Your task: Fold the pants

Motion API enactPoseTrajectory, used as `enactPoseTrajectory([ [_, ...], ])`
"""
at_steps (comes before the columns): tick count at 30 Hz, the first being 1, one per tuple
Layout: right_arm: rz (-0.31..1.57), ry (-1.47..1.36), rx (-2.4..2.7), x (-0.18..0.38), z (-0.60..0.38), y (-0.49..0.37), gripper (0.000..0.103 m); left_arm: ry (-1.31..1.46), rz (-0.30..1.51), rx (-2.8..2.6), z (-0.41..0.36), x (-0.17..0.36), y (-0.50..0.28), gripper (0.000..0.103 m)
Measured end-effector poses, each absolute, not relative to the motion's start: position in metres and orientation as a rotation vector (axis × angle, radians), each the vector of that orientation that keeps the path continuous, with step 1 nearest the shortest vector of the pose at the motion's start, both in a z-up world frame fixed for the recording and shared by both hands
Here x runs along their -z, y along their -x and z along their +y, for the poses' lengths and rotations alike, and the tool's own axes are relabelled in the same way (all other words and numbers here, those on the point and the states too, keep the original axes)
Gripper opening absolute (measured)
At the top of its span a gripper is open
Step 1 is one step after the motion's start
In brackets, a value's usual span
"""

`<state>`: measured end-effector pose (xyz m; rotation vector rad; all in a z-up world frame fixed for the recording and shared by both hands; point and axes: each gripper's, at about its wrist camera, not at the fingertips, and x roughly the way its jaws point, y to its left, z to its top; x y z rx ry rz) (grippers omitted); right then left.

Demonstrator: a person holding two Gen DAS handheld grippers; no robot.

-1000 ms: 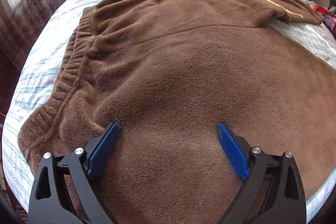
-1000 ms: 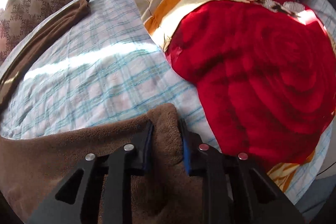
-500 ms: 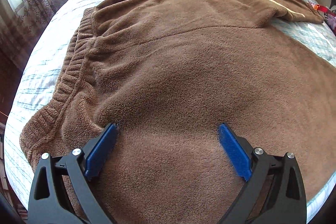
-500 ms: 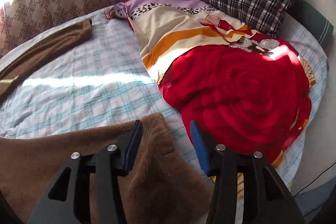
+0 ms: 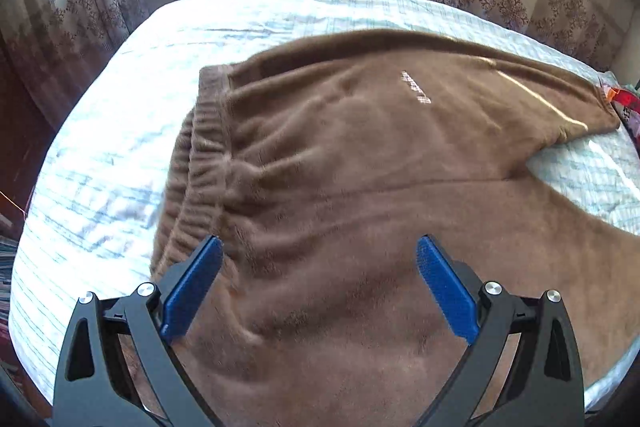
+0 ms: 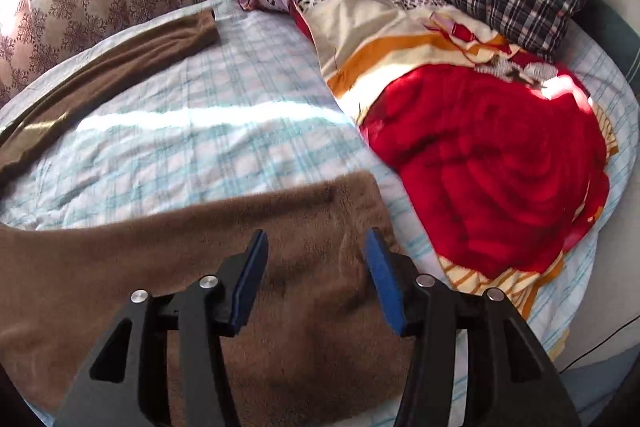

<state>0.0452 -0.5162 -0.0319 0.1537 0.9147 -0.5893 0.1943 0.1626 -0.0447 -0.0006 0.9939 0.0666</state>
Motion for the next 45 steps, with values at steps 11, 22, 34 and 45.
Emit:
enactPoseTrajectory([
  [11,0.918,-0.283,0.46,0.03,-0.505,-0.153,0.059,-0.115,0.941,-0.096,0.176,0.025,-0.326,0.099],
  [22,0.952,-0.264,0.348,0.039,-0.485,-0.279,0.059,-0.106,1.057,-0.022,0.201,0.078,-0.436,0.099],
  [34,0.927,-0.329,0.339,0.042,-0.497,-0.378,0.059,-0.163,1.133,0.175,0.197,0.118,-0.473,0.076],
  [45,0.913,-0.698,0.372,0.046,-0.559,-0.477,0.059,-0.231,1.033,0.225,0.168,0.096,-0.441,0.012],
])
